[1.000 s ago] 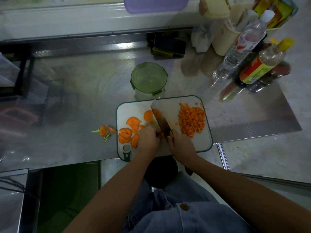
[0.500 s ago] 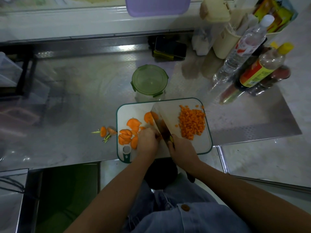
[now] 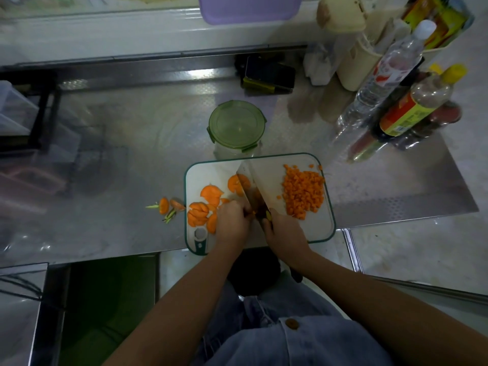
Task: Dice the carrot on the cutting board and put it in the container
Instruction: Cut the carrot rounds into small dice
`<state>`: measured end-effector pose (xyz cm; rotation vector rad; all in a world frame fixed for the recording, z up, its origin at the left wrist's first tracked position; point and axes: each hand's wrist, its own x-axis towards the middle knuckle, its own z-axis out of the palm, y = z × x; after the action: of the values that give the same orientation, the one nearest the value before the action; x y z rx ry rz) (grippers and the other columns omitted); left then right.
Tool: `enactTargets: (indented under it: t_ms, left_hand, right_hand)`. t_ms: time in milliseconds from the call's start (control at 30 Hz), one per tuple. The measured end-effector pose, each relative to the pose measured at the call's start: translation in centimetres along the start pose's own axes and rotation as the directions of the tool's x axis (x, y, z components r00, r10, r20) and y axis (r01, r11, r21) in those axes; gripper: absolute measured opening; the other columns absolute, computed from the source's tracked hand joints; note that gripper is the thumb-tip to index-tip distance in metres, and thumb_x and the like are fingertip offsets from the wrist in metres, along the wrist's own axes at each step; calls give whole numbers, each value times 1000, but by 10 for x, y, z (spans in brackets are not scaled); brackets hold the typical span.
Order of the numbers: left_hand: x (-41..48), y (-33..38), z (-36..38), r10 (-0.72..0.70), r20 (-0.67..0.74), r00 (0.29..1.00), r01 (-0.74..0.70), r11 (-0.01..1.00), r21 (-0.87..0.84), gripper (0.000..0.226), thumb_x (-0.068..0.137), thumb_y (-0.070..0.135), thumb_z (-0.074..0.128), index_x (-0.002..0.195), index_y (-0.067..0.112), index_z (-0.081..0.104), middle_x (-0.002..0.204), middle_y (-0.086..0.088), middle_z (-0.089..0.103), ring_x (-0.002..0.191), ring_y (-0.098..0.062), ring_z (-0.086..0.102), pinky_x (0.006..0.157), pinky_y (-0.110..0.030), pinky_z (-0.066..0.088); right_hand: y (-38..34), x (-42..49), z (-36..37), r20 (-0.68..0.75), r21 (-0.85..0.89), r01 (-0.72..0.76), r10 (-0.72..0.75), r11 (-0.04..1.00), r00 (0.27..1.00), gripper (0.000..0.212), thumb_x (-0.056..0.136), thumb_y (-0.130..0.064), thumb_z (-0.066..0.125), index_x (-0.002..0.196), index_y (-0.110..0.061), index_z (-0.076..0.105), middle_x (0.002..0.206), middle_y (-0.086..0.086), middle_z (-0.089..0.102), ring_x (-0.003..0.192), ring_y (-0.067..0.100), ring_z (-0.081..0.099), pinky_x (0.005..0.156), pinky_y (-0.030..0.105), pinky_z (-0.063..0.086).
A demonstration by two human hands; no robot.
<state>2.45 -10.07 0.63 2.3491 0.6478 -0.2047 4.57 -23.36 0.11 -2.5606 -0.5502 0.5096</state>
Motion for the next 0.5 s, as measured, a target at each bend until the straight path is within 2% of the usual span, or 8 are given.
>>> enactTargets:
  t_ms: [67, 200, 333, 500]
  left_hand:
    - [-1, 0, -1, 0, 5, 1000, 0, 1000, -5, 12, 82, 9, 63, 81, 9, 74, 82, -10, 71, 77, -24, 62, 62, -25, 34]
    - [-2, 1, -3, 24, -2, 1000, -24, 1000, -13, 12, 83, 10, 63, 83, 10, 75, 84, -10, 72, 79, -24, 64, 63, -23, 33]
    - [-1, 0, -2, 58, -12, 998, -58, 998, 5, 11, 78, 10, 64, 71, 8, 72, 74, -8, 69, 71, -22, 62, 58, -23, 29]
    - [-1, -1, 1, 79, -39, 996, -79, 997, -5, 9, 75, 11, 68, 67, 6, 70, 70, -7, 69, 67, -20, 63, 57, -27, 36]
  right_hand:
    - [-3, 1, 0, 10, -3, -9, 9, 1000, 1000, 25, 98, -26, 42, 114, -10, 53, 84, 12, 65, 75, 31, 62, 64, 41, 50]
    - [-4, 4, 0, 30, -43, 13, -12, 999, 999, 28, 98, -27, 41, 120, -11, 51, 87, 15, 66, 78, 34, 63, 65, 42, 51]
    - [2, 0, -5, 1, -19, 14, -14, 1000, 1000, 25, 99, -27, 41, 113, -9, 54, 81, 13, 65, 71, 31, 62, 60, 39, 48]
    - [17, -10, -16, -26, 28, -2, 3, 1000, 1000, 22, 98, -23, 45, 106, -6, 56, 78, 14, 62, 69, 31, 59, 61, 43, 49]
